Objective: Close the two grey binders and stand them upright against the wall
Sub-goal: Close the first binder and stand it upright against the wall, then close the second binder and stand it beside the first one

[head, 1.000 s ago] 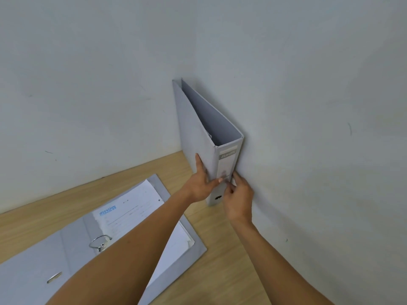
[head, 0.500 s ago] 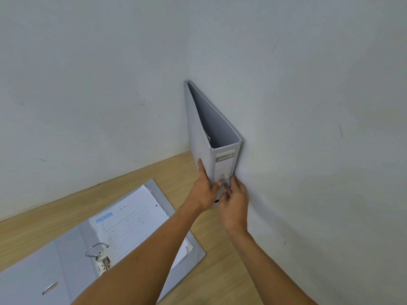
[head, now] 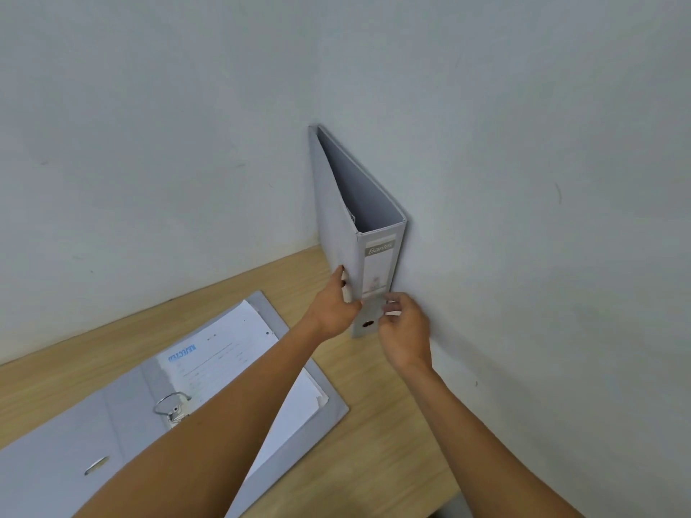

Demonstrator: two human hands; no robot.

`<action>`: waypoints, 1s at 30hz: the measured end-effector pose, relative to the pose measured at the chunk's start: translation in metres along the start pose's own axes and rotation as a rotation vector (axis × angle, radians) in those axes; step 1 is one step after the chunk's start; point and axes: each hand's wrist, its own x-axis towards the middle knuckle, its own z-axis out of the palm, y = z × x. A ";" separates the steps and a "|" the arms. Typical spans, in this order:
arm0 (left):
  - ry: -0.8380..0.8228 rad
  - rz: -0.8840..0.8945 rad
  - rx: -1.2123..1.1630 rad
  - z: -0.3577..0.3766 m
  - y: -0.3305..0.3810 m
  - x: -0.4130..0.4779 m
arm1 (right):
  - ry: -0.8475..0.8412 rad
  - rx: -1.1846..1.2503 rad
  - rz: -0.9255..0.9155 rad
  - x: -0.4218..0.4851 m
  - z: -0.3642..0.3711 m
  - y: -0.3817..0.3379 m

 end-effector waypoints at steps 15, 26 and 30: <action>0.263 -0.113 -0.286 -0.111 -0.127 -0.154 | -0.442 0.001 -0.114 -0.096 0.121 -0.044; 0.509 -0.511 -0.383 -0.195 -0.293 -0.306 | -0.910 -0.247 -0.172 -0.207 0.265 -0.067; 0.576 -0.682 -0.414 -0.205 -0.350 -0.356 | -1.008 -0.340 -0.129 -0.241 0.308 -0.043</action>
